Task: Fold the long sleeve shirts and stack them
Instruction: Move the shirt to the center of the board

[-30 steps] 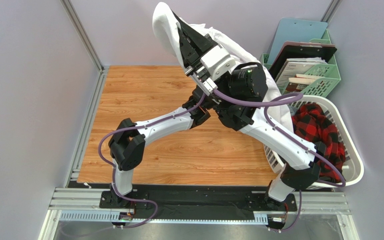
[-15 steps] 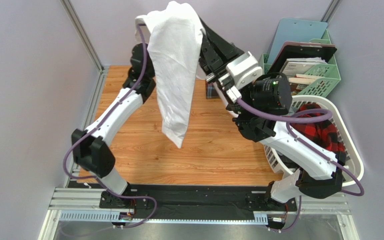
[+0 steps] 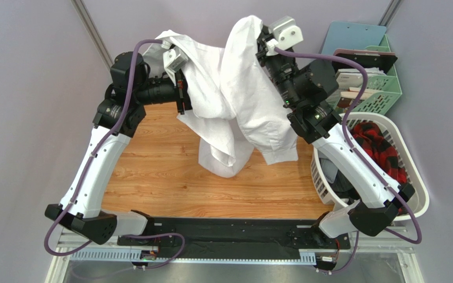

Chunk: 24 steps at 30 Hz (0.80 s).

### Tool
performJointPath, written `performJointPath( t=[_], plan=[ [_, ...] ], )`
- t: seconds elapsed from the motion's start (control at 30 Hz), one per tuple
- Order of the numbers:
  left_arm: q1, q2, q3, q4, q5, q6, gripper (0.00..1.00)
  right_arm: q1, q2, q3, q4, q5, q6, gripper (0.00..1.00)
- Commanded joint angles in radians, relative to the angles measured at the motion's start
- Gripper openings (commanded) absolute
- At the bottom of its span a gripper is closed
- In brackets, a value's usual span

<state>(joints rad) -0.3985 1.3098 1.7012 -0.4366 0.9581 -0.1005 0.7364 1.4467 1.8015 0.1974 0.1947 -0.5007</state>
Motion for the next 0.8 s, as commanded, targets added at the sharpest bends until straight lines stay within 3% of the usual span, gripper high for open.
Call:
performJointPath(
  t=[0.0, 0.07, 0.17, 0.3, 0.33, 0.37, 0.4, 0.43, 0.47, 0.5, 0.53, 0.63, 0.77],
  plan=[
    [0.038, 0.008, 0.035, -0.174, 0.099, 0.077, 0.00, 0.004, -0.055, -0.057, -0.136, -0.066, 0.140, 0.00],
    [0.039, 0.025, 0.044, -0.274, 0.114, 0.128, 0.00, 0.004, -0.068, -0.089, -0.191, -0.081, 0.158, 0.00],
    [0.039, 0.008, -0.023, -0.455, 0.108, 0.353, 0.00, 0.004, -0.129, -0.243, -0.243, -0.139, 0.175, 0.00],
    [0.047, -0.006, -0.173, -0.746, 0.001, 0.817, 0.00, 0.006, -0.201, -0.450, -0.364, -0.270, 0.200, 0.00],
    [0.075, -0.004, -0.242, -0.801, -0.048, 0.894, 0.07, 0.004, -0.206, -0.473, -0.465, -0.285, 0.179, 0.16],
    [0.098, 0.005, -0.277, -0.873, -0.076, 0.953, 0.22, 0.000, -0.207, -0.516, -0.531, -0.319, 0.136, 0.32],
    [0.128, 0.014, -0.311, -0.908, -0.100, 1.066, 0.53, -0.009, -0.207, -0.534, -0.600, -0.328, 0.096, 0.46],
    [0.191, 0.037, -0.355, -0.988, -0.154, 1.135, 0.82, -0.029, -0.206, -0.550, -0.713, -0.368, 0.055, 0.70],
    [0.229, 0.048, -0.370, -1.014, -0.174, 1.188, 0.99, -0.088, -0.200, -0.557, -0.778, -0.401, 0.036, 0.83],
    [0.269, 0.057, -0.380, -1.037, -0.188, 1.259, 0.99, -0.119, -0.194, -0.553, -0.836, -0.431, 0.021, 0.96],
    [0.341, 0.065, -0.382, -1.059, -0.217, 1.283, 0.99, -0.149, -0.186, -0.541, -0.940, -0.452, 0.005, 1.00],
    [0.455, 0.066, -0.391, -1.064, -0.264, 1.312, 0.99, -0.247, -0.135, -0.490, -1.133, -0.593, 0.031, 1.00],
    [0.468, 0.046, -0.425, -1.041, -0.295, 1.287, 0.99, -0.305, -0.082, -0.494, -1.247, -0.728, 0.057, 1.00]
  ],
)
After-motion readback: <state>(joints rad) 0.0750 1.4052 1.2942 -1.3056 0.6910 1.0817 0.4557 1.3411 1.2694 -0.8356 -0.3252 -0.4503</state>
